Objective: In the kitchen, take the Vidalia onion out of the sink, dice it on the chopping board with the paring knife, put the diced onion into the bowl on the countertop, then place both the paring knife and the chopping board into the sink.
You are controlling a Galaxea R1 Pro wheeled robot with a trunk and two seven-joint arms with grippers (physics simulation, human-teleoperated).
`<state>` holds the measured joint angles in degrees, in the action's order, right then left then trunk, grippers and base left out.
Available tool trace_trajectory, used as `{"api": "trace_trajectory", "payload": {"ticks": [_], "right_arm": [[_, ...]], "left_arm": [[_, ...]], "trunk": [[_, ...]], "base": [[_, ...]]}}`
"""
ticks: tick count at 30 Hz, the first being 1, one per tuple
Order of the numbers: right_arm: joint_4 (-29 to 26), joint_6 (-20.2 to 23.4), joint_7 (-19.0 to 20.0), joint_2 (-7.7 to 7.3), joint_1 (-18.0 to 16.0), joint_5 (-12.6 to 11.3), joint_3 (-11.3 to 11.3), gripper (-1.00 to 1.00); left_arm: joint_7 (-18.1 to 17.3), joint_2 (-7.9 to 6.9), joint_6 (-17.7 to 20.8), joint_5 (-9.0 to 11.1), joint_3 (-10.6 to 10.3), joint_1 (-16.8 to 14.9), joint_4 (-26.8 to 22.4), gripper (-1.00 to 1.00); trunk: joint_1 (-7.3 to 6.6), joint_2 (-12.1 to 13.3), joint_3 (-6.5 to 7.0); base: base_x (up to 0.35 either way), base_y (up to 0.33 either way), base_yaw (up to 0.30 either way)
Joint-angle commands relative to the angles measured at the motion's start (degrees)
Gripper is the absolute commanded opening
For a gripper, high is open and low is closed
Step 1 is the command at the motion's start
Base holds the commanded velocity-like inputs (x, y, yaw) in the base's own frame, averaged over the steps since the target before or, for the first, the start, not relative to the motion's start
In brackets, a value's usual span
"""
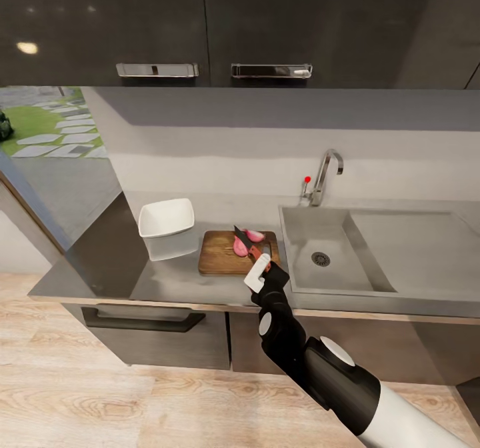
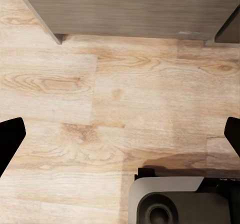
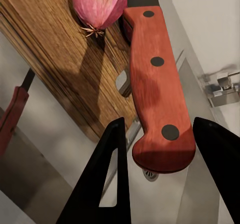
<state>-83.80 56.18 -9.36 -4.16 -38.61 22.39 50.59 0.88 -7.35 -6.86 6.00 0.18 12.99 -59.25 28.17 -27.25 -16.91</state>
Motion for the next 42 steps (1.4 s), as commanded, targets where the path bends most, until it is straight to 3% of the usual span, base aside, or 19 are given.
{"api": "trace_trajectory", "payload": {"ticks": [1, 33, 42], "right_arm": [[0.04, -0.01, -0.58, -0.05, -0.06, -3.23, 0.19, -1.0], [0.0, 0.07, -0.75, 0.06, -0.06, -3.14, 0.21, -1.0], [-0.65, -0.01, -3.94, 0.3, -0.06, -2.96, -0.14, -1.0]], "left_arm": [[0.09, -0.03, -0.09, 0.59, -0.09, 0.02, -0.06, 1.0], [0.09, -0.03, -0.09, 0.59, -0.09, 0.02, 0.02, 1.0], [0.09, -0.03, -0.09, 0.59, -0.09, 0.02, -0.06, 1.0]], "trunk": [[0.03, -0.08, -0.09], [0.03, -0.08, -0.09], [0.03, -0.08, -0.09]], "base": [[0.0, 0.0, 0.0], [0.0, 0.0, 0.0], [0.0, -0.077, 0.0]]}}
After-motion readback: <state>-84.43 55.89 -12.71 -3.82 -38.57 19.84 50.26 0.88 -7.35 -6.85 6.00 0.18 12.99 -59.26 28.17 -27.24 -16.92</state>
